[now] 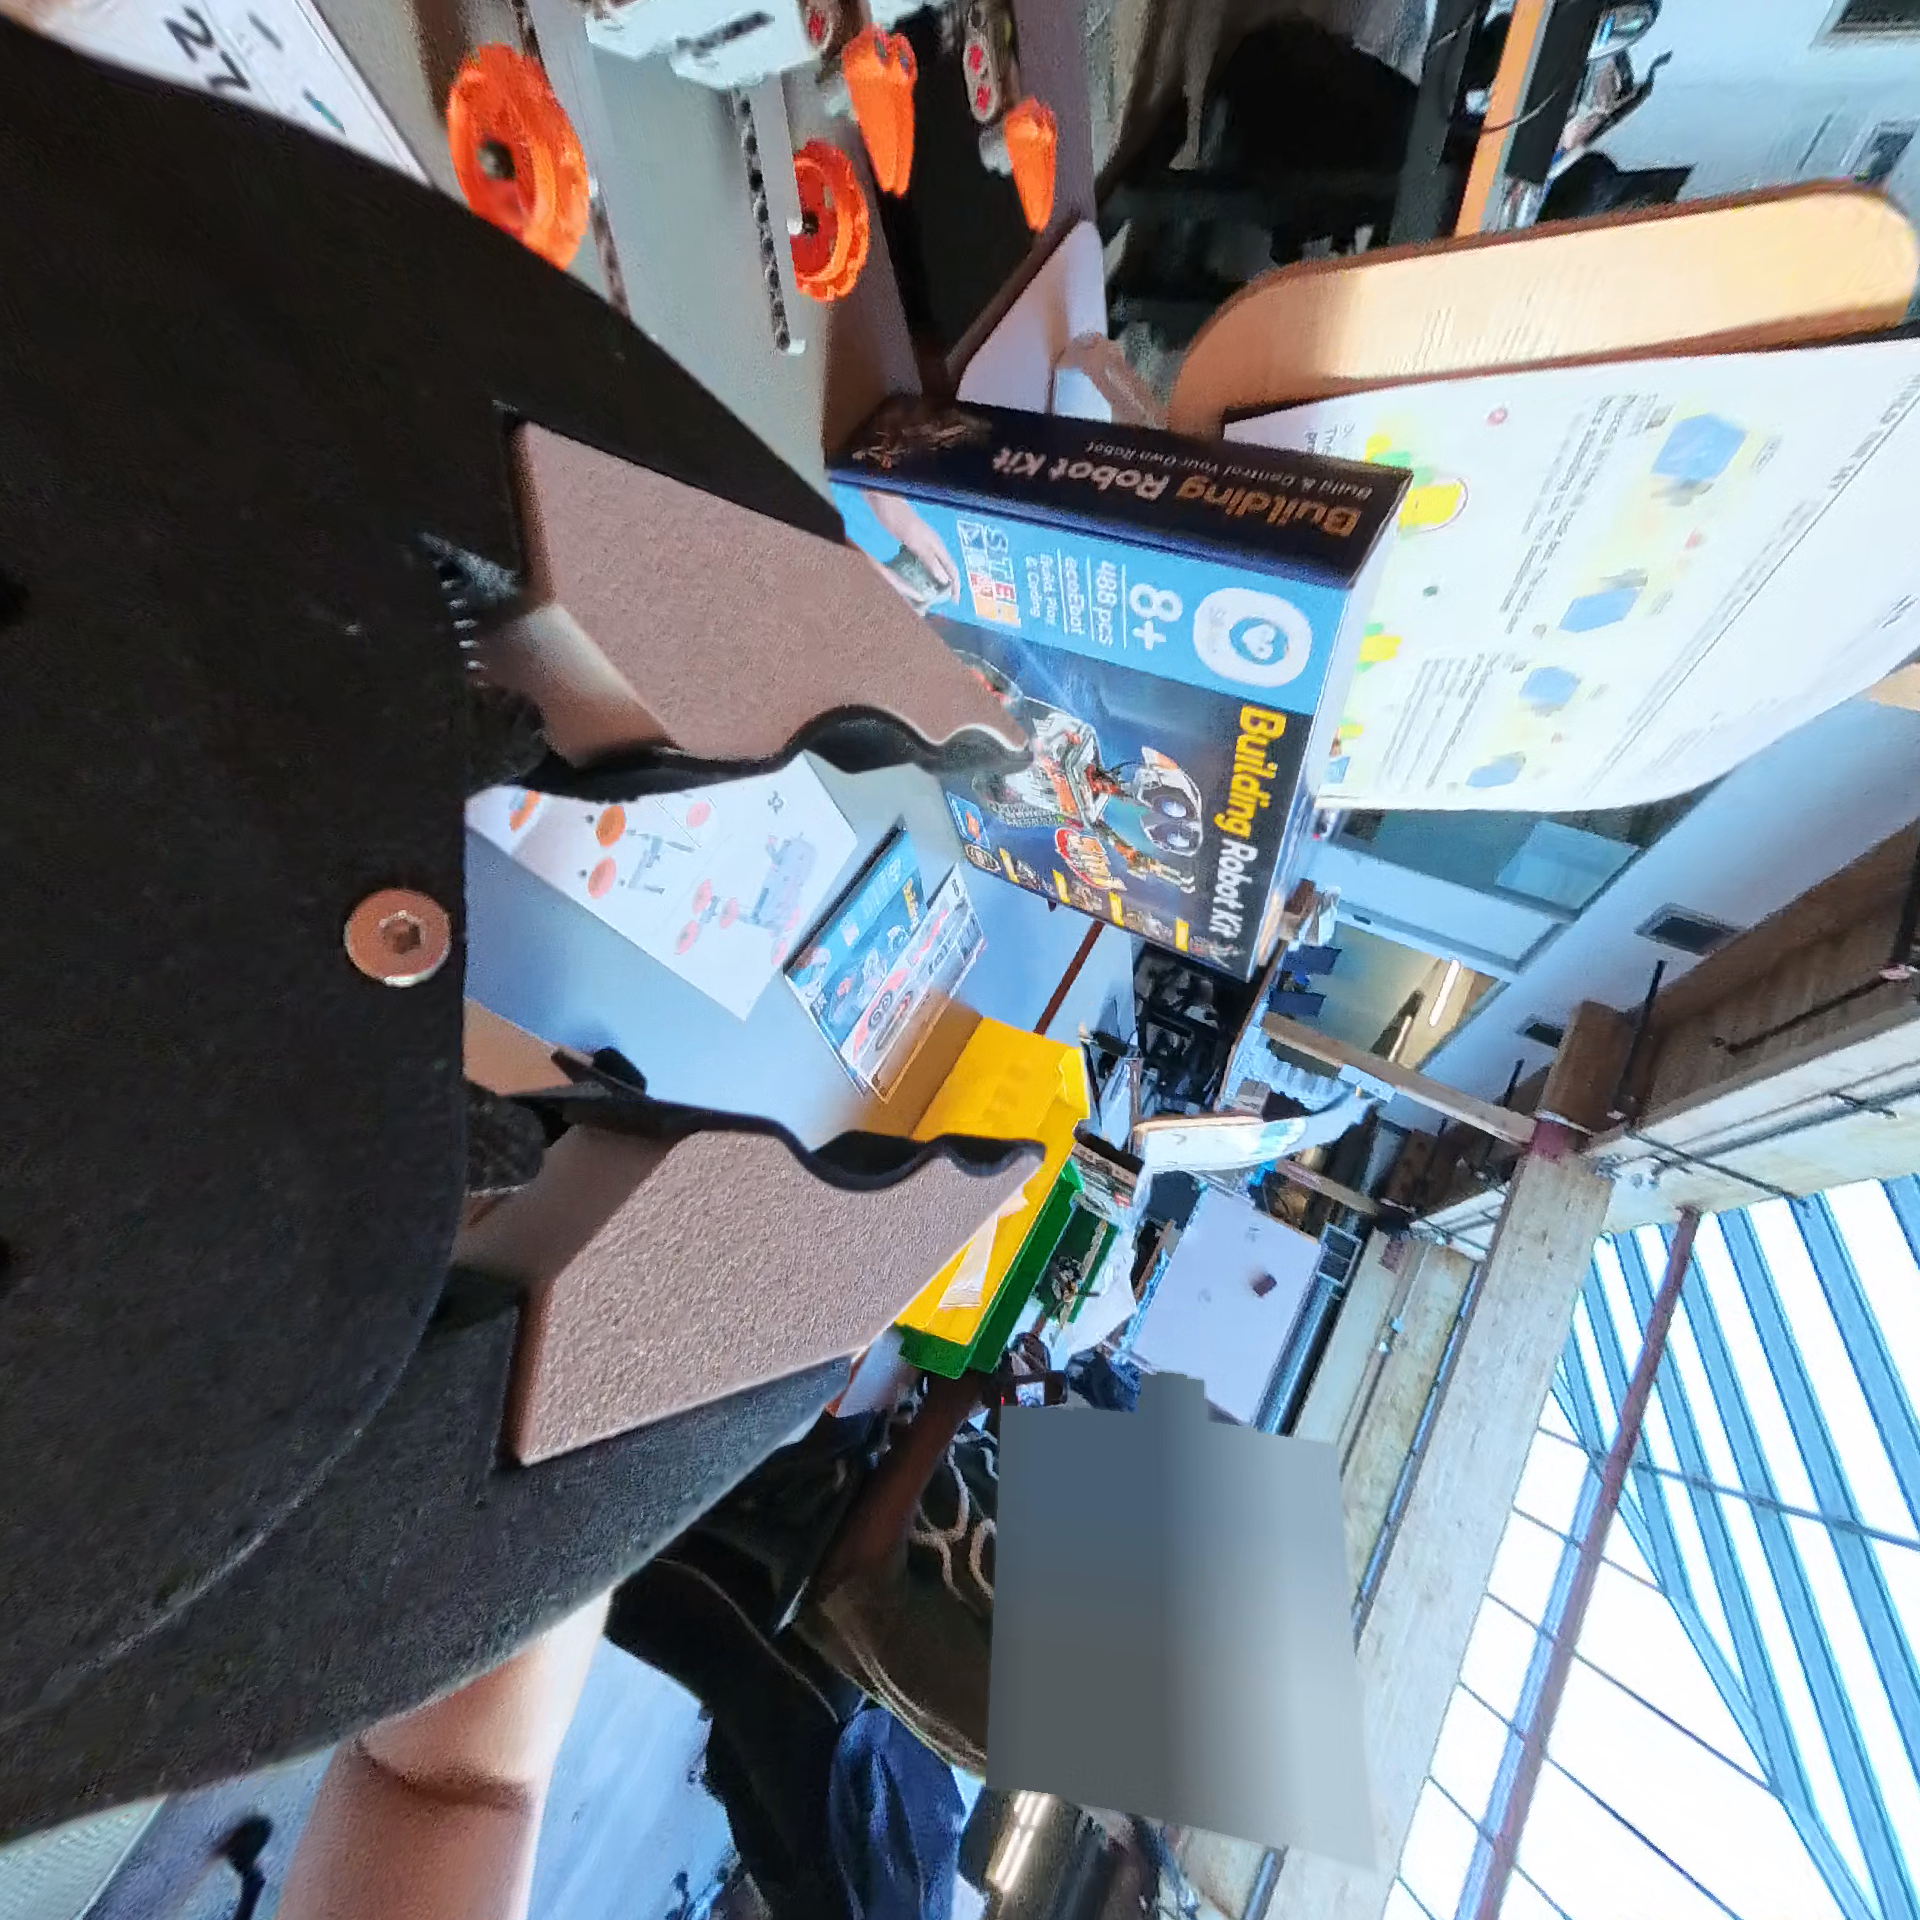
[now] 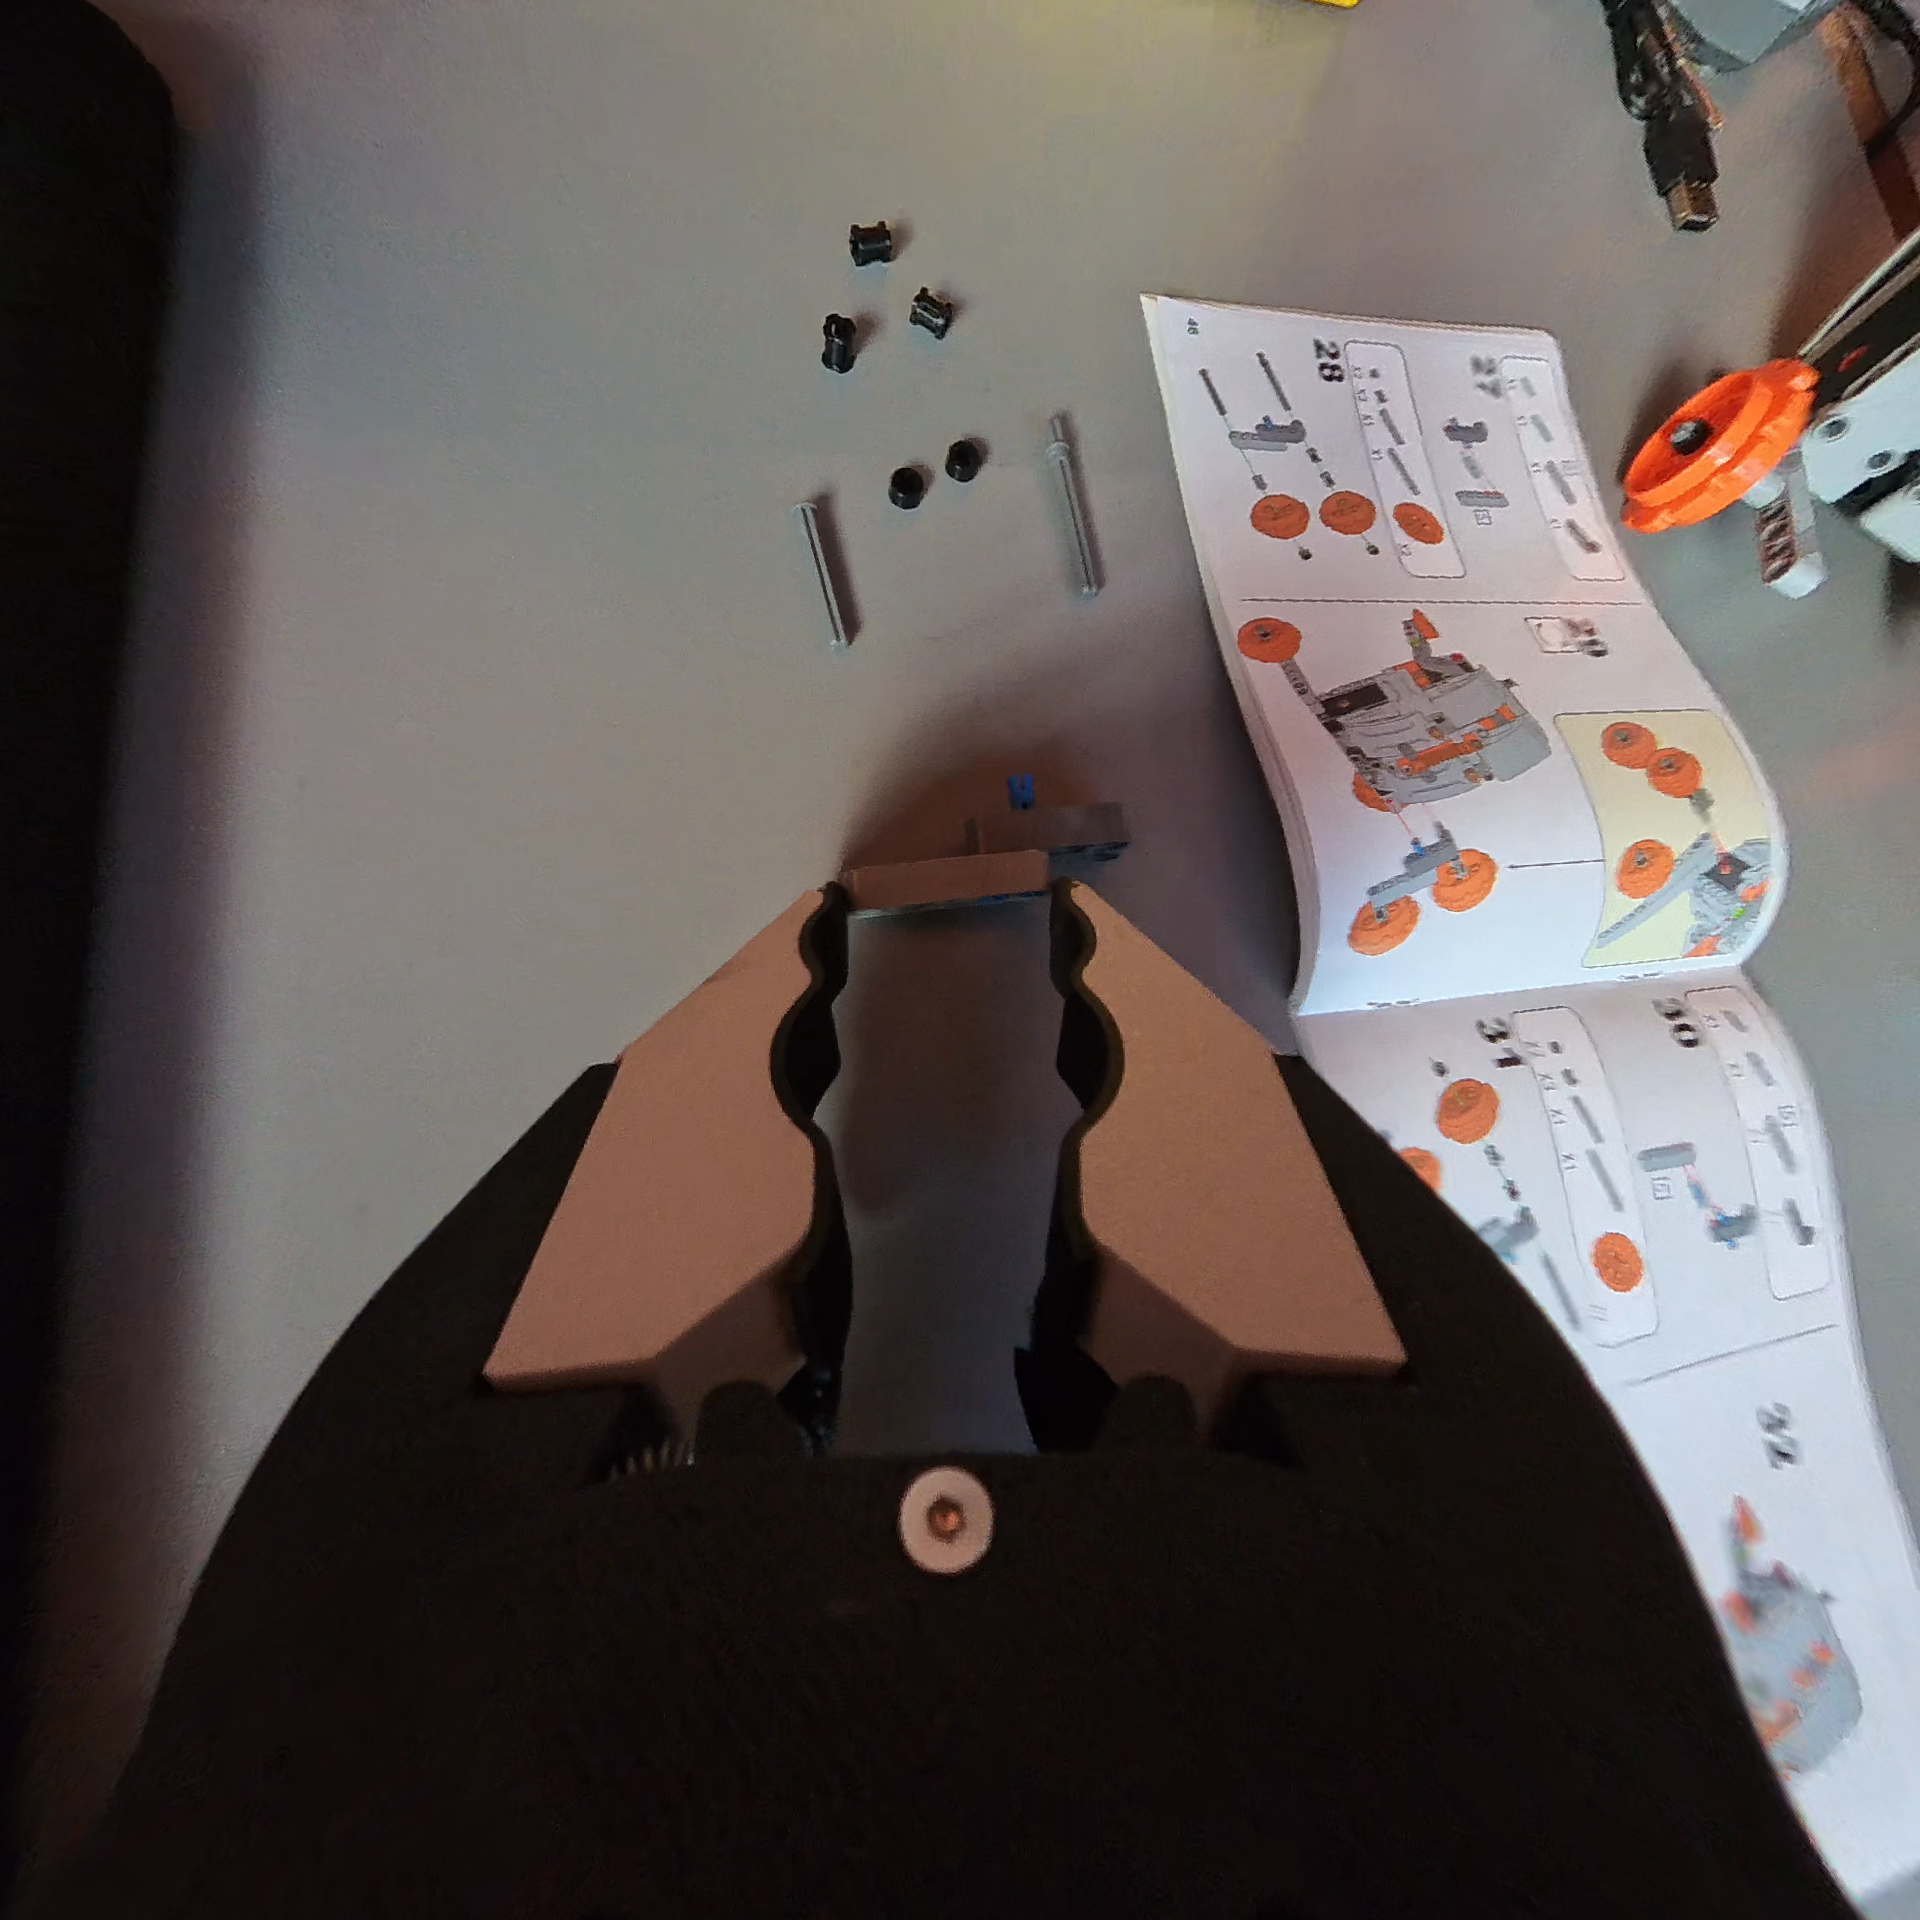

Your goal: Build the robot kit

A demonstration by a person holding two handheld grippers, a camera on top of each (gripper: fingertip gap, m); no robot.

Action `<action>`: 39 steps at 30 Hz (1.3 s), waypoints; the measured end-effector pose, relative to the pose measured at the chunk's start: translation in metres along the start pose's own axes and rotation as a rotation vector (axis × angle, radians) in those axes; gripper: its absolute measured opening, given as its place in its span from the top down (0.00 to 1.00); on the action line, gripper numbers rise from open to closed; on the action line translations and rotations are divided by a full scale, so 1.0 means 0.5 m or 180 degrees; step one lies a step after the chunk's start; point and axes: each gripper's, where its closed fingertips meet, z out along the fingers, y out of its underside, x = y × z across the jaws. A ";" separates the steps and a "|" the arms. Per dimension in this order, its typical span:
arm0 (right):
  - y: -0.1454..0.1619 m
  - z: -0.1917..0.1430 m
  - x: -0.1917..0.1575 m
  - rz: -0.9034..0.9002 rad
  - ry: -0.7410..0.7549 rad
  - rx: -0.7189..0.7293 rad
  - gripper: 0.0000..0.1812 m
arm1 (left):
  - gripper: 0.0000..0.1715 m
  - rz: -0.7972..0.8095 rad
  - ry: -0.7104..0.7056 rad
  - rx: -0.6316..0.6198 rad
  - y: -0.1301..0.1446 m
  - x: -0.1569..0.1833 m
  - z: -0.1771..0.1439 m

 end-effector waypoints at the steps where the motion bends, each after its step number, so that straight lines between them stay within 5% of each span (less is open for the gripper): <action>1: -0.001 -0.002 0.007 -0.0100 0.0094 0.0002 0.79 | 0.60 0.0064 -0.0028 -0.0011 0.011 -0.002 0.000; 5: -0.039 -0.028 0.039 -0.0543 0.0545 0.0276 0.79 | 0.61 0.0614 -0.0584 -0.0052 0.030 -0.057 -0.024; 13: -0.117 -0.094 0.095 -0.1117 0.1477 0.0728 0.79 | 0.67 0.0319 -0.0426 0.0149 -0.001 -0.071 -0.063; 25: -0.101 -0.111 0.099 -0.1236 0.1622 0.0661 0.79 | 0.67 0.0240 -0.0777 0.0125 0.001 -0.118 -0.080; 27: -0.103 -0.121 0.104 -0.1252 0.1696 0.0687 0.79 | 0.67 0.0474 -0.1058 0.0012 0.007 -0.138 -0.085; 32: -0.071 -0.123 0.123 -0.1129 0.1744 0.0445 0.79 | 0.70 0.1512 -0.2592 -0.0678 0.025 -0.221 -0.131; 39: -0.052 -0.104 0.120 -0.1055 0.1610 0.0273 0.79 | 0.68 0.1669 -0.2777 -0.0893 0.034 -0.222 -0.131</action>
